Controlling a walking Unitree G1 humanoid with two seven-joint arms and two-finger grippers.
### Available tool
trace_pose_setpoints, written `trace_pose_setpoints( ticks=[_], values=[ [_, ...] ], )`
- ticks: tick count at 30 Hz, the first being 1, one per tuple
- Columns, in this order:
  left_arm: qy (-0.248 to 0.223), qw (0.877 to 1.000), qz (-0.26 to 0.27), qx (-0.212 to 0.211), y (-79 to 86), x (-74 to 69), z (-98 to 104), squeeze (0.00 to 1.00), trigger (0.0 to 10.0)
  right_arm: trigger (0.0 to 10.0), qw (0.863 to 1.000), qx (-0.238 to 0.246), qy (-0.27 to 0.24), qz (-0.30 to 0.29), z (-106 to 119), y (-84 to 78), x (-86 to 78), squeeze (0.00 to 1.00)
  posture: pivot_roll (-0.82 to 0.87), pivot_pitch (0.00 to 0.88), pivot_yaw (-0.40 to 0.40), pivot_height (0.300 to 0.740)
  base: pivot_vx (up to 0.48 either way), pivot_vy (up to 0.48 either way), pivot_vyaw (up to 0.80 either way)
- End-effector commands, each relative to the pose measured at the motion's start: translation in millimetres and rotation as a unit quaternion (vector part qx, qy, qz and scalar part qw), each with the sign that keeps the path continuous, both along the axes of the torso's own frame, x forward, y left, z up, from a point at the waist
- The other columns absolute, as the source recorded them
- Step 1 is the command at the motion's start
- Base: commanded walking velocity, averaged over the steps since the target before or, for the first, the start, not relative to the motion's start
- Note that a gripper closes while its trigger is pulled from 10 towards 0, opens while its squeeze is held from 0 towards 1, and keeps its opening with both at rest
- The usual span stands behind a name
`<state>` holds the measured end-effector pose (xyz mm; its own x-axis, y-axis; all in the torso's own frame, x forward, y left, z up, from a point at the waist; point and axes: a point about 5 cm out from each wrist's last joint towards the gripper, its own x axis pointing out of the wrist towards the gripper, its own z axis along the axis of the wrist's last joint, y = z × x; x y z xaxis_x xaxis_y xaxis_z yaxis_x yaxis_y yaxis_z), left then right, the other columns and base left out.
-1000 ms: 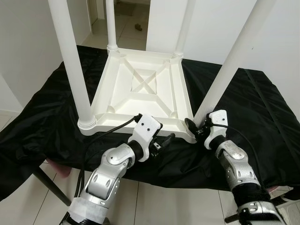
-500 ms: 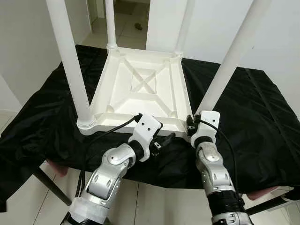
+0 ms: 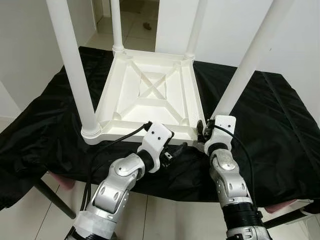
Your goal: Building children table
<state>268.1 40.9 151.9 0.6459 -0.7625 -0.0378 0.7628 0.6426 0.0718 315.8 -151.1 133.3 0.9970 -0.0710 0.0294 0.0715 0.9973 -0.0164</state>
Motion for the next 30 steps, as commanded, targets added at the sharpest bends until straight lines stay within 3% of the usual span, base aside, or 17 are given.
trace_pose_setpoints(
  ticks=[1, 2, 3, 4, 8, 10, 18, 23, 24, 25, 27, 28, 30],
  values=[
    [-0.002, 1.0, 0.021, 0.005, 0.6, 0.9, -1, 0.0, 10.0, 10.0, 1.0, 0.006, -0.008, 0.028, 1, -3.0, 0.8, 1.0, 0.04, 0.0, -0.067, 0.74, 0.0, 0.0, 0.0],
    [-0.002, 1.0, 0.021, 0.005, 0.6, 0.9, -1, 0.0, 10.0, 10.0, 1.0, 0.006, -0.008, 0.028, 1, -3.0, 0.8, 1.0, 0.04, 0.0, -0.067, 0.74, 0.0, 0.0, 0.0],
    [-0.003, 1.0, 0.02, 0.005, 0.1, 1.2, 0, 0.0, 10.0, 10.0, 0.998, 0.001, -0.004, 0.07, -3, -4.0, 0.4, 1.0, 0.04, 0.0, -0.068, 0.74, 0.0, 0.0, 0.0],
    [-0.003, 1.0, 0.02, 0.005, -0.3, 1.3, 0, 0.0, 10.0, 10.0, 0.994, -0.005, 0.003, 0.112, -6, -4.9, -0.5, 0.0, 0.04, 0.0, -0.068, 0.74, 0.0, 0.0, 0.0],
    [-0.003, 1.0, 0.018, 0.005, -0.8, 1.4, 0, 0.0, 10.0, 10.0, 0.986, -0.008, 0.012, 0.167, -10, -12.7, -0.6, 0.0, 0.04, 0.0, -0.065, 0.74, 0.0, 0.0, 0.0],
    [-0.004, 1.0, 0.017, 0.006, -0.8, 1.9, 1, 0.0, 10.0, 10.0, 0.977, -0.049, 0.015, 0.209, -9, -27.8, 3.2, 0.0, 0.04, 0.0, -0.06, 0.74, 0.0, 0.0, 0.0],
    [-0.006, 1.0, 0.02, 0.007, 1.8, 4.4, 2, 0.0, 10.0, 10.0, 0.965, -0.099, 0.008, 0.241, -5, -44.4, 12.8, 0.0, 0.04, 0.0, -0.05, 0.74, 0.0, 0.0, 0.0],
    [-0.006, 1.0, 0.02, 0.008, 2.0, 4.8, 2, 0.0, 10.0, 10.0, 0.96, -0.098, 0.005, 0.263, -2, -48.9, 19.8, 0.0, 0.05, 0.0, -0.049, 0.74, 0.0, 0.0, 0.0],
    [-0.006, 1.0, 0.02, 0.008, 2.5, 5.2, 3, 0.0, 10.0, 0.0, 0.956, -0.085, 0.008, 0.279, -2, -48.0, 21.4, 0.0, 0.05, 0.0, -0.045, 0.74, 0.0, 0.0, 0.0],
    [-0.007, 1.0, 0.021, 0.009, 3.0, 5.4, 3, 0.0, 10.0, 0.0, 0.954, -0.085, 0.009, 0.287, -2, -47.6, 22.1, 0.24, 0.05, 0.0, -0.044, 0.74, 0.0, 0.0, 0.0],
    [-0.007, 1.0, 0.021, 0.009, 3.3, 5.6, 4, 0.0, 10.0, 0.0, 0.952, -0.086, 0.01, 0.292, -3, -47.3, 22.5, 0.24, 0.05, 0.0, -0.044, 0.74, 0.0, 0.0, 0.0],
    [-0.008, 1.0, 0.021, 0.01, 4.0, 5.5, 4, 0.0, 10.0, 0.0, 0.951, -0.081, 0.015, 0.298, -4, -46.7, 22.4, 0.45, 0.06, 0.0, -0.04, 0.74, 0.0, 0.0, 0.0],
    [-0.008, 1.0, 0.021, 0.011, 4.4, 5.4, 4, 0.0, 10.0, 0.0, 0.95, -0.077, 0.018, 0.303, -6, -46.5, 22.5, 0.45, 0.06, 0.0, -0.04, 0.74, 0.0, 0.0, 0.0]
  ],
)
